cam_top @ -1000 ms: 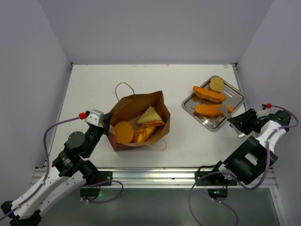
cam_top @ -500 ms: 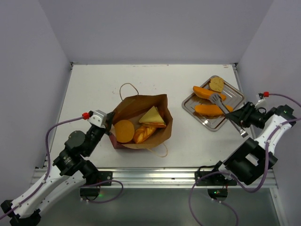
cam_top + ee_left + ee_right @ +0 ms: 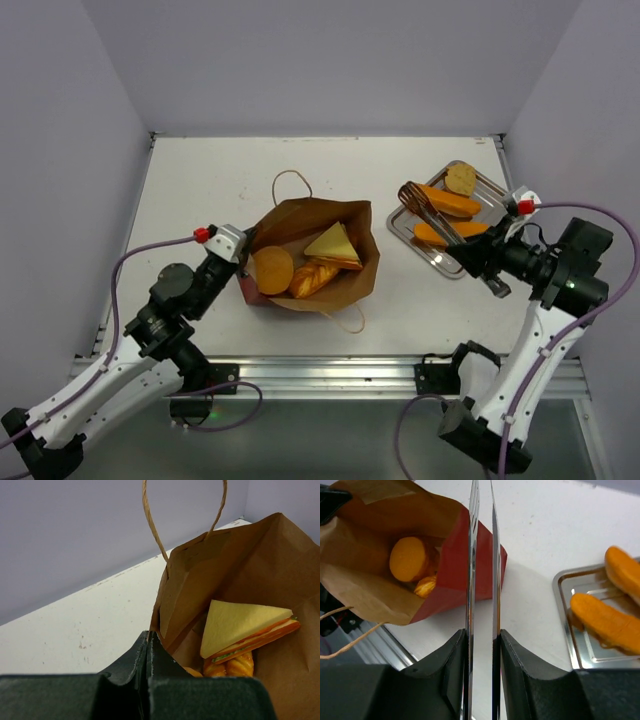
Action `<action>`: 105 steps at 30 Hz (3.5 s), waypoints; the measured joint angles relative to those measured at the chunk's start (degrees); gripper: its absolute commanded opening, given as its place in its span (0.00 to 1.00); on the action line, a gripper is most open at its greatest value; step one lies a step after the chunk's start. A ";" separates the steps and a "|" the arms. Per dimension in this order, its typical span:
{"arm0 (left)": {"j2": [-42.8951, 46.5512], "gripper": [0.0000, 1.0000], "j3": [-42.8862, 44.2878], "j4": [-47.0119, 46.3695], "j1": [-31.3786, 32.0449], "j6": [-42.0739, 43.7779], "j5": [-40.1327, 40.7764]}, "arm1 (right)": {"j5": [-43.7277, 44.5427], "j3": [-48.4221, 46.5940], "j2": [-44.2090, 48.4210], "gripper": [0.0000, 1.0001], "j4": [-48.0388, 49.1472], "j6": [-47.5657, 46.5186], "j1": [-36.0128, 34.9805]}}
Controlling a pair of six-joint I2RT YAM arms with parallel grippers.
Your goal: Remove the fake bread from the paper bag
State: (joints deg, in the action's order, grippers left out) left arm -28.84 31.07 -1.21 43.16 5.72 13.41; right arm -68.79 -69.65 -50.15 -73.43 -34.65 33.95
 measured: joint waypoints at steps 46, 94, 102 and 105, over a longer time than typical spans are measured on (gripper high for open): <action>-8.17 0.00 2.47 -7.93 0.00 12.15 -0.92 | 44.09 -22.34 -15.93 0.27 -0.39 -0.33 -67.58; -4.66 0.00 -4.13 -8.85 -0.28 -11.30 -7.13 | 83.36 1.55 -18.21 0.35 28.79 1.27 -85.53; -5.09 0.00 -4.13 -8.83 -0.28 -13.55 -7.48 | 87.32 1.97 -19.80 0.39 30.82 0.04 -86.31; -5.09 0.00 -4.13 -8.85 -0.28 -13.68 -7.48 | 87.32 2.29 -21.00 0.40 30.82 0.07 -86.36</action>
State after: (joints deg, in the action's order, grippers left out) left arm -33.93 26.94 -10.07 42.87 -7.97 5.93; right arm 18.52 -67.35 -71.16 -42.61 -34.59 -52.40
